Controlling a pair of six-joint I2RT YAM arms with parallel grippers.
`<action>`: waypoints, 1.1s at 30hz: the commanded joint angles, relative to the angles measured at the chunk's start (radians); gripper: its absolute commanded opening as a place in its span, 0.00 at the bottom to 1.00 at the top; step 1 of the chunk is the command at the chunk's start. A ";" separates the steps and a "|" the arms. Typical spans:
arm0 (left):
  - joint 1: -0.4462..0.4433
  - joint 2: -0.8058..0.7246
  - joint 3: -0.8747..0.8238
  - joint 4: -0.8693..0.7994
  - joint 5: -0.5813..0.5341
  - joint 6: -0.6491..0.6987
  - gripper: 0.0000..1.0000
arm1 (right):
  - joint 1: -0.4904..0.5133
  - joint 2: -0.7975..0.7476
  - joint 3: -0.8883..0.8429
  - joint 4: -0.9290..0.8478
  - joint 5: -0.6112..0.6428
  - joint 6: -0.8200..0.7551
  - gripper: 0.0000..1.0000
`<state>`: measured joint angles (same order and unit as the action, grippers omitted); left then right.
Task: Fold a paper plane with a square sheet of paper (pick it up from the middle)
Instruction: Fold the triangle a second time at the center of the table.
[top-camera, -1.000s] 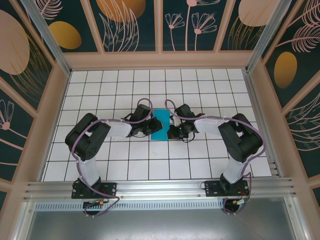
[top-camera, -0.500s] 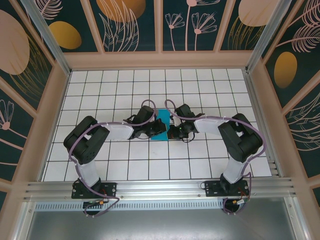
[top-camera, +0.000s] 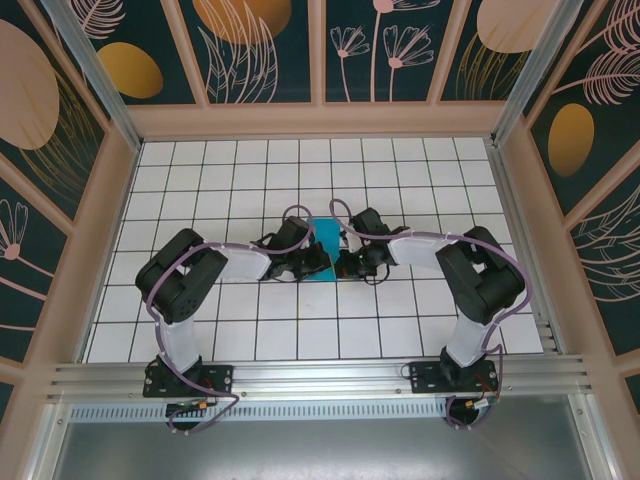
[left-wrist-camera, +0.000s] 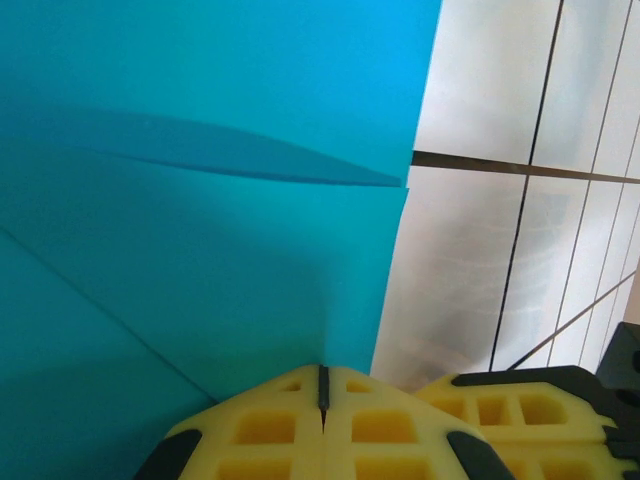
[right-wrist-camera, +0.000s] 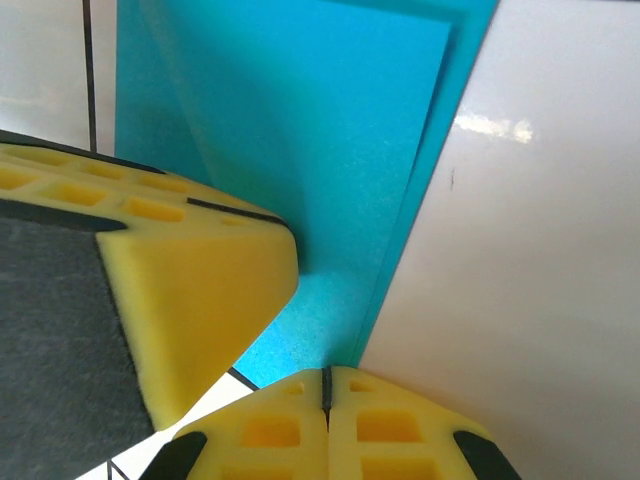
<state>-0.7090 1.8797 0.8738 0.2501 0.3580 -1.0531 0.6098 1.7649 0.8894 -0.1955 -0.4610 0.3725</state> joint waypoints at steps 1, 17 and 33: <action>-0.006 0.019 -0.010 -0.050 -0.051 0.000 0.03 | 0.011 0.068 -0.018 -0.079 0.103 -0.016 0.05; 0.051 0.021 0.047 -0.117 -0.115 0.133 0.10 | 0.015 0.135 -0.055 -0.176 0.237 -0.038 0.05; 0.147 0.039 0.030 -0.088 -0.129 0.197 0.15 | 0.015 0.162 -0.063 -0.190 0.264 -0.039 0.04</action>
<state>-0.6029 1.8809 0.9100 0.1833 0.3115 -0.9024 0.6170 1.7901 0.9054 -0.2317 -0.4347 0.3500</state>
